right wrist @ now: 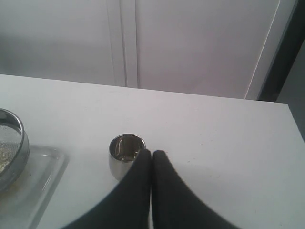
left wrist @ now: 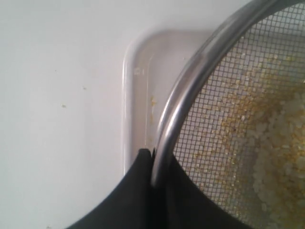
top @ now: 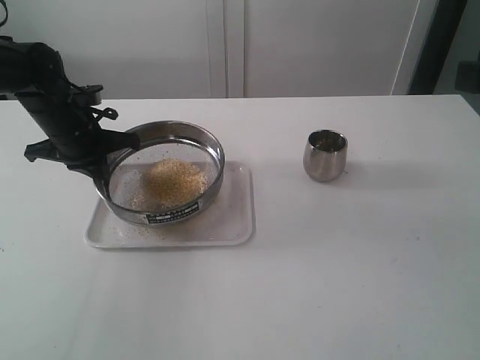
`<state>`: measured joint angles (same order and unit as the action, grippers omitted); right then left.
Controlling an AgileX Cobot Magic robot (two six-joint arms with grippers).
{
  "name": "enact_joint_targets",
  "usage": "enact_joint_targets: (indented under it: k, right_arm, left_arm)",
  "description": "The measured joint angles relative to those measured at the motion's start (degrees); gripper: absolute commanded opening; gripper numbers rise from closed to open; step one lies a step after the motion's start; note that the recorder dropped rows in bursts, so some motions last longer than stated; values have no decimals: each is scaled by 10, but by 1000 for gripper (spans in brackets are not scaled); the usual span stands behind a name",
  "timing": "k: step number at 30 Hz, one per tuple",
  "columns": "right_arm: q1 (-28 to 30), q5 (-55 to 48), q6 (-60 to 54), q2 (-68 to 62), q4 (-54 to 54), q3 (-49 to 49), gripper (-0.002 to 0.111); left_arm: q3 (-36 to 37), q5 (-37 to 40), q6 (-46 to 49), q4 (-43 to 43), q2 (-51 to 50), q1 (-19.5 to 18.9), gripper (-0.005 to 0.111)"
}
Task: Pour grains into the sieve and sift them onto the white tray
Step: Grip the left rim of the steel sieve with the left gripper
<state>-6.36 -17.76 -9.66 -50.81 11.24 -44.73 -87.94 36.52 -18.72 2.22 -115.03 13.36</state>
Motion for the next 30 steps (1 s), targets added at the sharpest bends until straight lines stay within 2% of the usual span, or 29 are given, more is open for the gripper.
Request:
enact_joint_targets:
  k: [10,21,25,30]
  right_arm:
    - [0,0,0,0,0,0,0]
    - [0,0,0,0,0,0,0]
    - [0,0,0,0,0,0,0]
    - [0,0,0,0,0,0,0]
  left_arm:
    - [0,14,-2,8,9,-1,0]
    - [3,26,2,38,10,-58,0]
    - [13,-8,58,134,10,-42,0]
    - [14,-18,78,145,9,-13,0]
